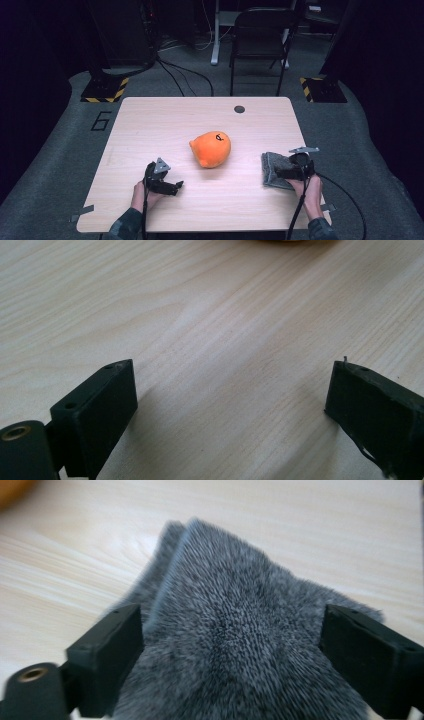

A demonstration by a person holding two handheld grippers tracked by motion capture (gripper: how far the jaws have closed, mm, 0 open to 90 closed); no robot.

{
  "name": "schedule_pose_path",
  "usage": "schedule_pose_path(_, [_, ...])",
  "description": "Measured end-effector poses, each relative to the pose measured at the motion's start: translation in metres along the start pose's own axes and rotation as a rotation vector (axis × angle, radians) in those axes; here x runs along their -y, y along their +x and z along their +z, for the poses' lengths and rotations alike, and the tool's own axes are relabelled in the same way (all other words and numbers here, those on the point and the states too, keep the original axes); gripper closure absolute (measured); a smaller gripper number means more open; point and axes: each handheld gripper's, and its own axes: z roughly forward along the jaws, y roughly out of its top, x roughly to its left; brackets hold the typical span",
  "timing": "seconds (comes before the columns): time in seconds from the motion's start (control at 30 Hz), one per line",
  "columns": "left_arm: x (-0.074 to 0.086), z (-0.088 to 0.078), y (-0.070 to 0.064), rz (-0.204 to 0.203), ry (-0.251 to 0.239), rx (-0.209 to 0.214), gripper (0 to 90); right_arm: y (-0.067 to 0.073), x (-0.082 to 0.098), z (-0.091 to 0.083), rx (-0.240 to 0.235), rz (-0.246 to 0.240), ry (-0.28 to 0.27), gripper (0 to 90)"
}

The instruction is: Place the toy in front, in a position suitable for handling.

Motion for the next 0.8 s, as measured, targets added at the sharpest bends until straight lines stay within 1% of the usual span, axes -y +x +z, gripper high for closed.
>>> schedule_pose_path(0.03, [0.0,0.0,0.0,0.0,0.0,0.0,5.9,0.0,0.0,0.0,0.0,0.0,0.0,9.0])
schedule_pose_path(0.07, [0.001,0.0,-0.001,-0.007,0.0,-0.01,5.9,-0.001,0.001,-0.007,-0.013,0.007,-0.032,7.7])
schedule_pose_path(0.1, [0.001,-0.001,-0.001,-0.006,0.006,-0.008,3.9,0.0,0.004,-0.028,-0.039,0.007,-0.082,5.9])
schedule_pose_path(0.13, [0.001,0.0,-0.001,-0.016,0.003,-0.012,3.9,0.0,0.004,-0.028,-0.039,0.007,-0.082,5.9])
schedule_pose_path(0.17, [0.001,-0.001,0.0,-0.031,0.003,-0.009,2.9,0.002,0.011,-0.041,-0.058,0.003,-0.11,5.2])
schedule_pose_path(0.2, [0.001,-0.001,0.0,-0.031,0.003,-0.009,3.1,0.002,0.011,-0.041,-0.058,0.003,-0.11,5.2])
schedule_pose_path(0.3, [-0.004,-0.004,0.001,-0.055,-0.02,0.01,3.4,0.005,0.02,-0.051,-0.064,-0.005,-0.116,5.1])
schedule_pose_path(0.33, [-0.009,-0.005,0.001,-0.07,-0.045,0.028,3.8,0.004,0.023,-0.051,-0.069,-0.01,-0.112,5.4])
schedule_pose_path(0.37, [-0.01,-0.006,0.0,-0.071,-0.044,0.037,3.8,0.003,0.024,-0.05,-0.072,-0.018,-0.113,5.7])
schedule_pose_path(0.4, [-0.01,-0.006,0.0,-0.071,-0.044,0.037,3.8,0.003,0.024,-0.05,-0.072,-0.018,-0.113,5.7])
schedule_pose_path(0.43, [-0.014,-0.005,-0.002,-0.064,-0.046,0.049,3.8,0.002,0.025,-0.049,-0.071,-0.023,-0.106,5.7])
schedule_pose_path(0.47, [-0.019,-0.004,-0.005,-0.048,-0.041,0.062,3.7,-0.001,0.024,-0.044,-0.073,-0.026,-0.098,6.0])
schedule_pose_path(0.53, [-0.022,-0.004,-0.007,-0.047,-0.047,0.059,3.6,-0.002,0.023,-0.041,-0.067,-0.032,-0.095,6.1])
schedule_pose_path(0.57, [-0.029,-0.006,-0.01,-0.042,-0.065,0.062,3.6,-0.005,0.021,-0.038,-0.062,-0.032,-0.089,6.2])
schedule_pose_path(0.6, [-0.032,-0.007,-0.011,-0.045,-0.075,0.063,3.5,-0.005,0.021,-0.037,-0.057,-0.024,-0.089,6.3])
schedule_pose_path(0.67, [-0.042,-0.01,-0.014,-0.035,-0.103,0.06,3.5,-0.006,0.023,-0.04,-0.055,-0.013,-0.093,6.6])
schedule_pose_path(0.7, [-0.042,-0.01,-0.014,-0.035,-0.103,0.06,3.5,-0.008,0.024,-0.041,-0.054,-0.022,-0.095,6.8])
schedule_pose_path(0.77, [-0.052,-0.014,-0.015,-0.03,-0.126,0.065,3.6,-0.009,0.027,-0.044,-0.049,-0.015,-0.1,7.2])
schedule_pose_path(0.8, [-0.057,-0.015,-0.015,-0.026,-0.139,0.06,3.6,-0.009,0.027,-0.044,-0.049,-0.015,-0.1,7.2])
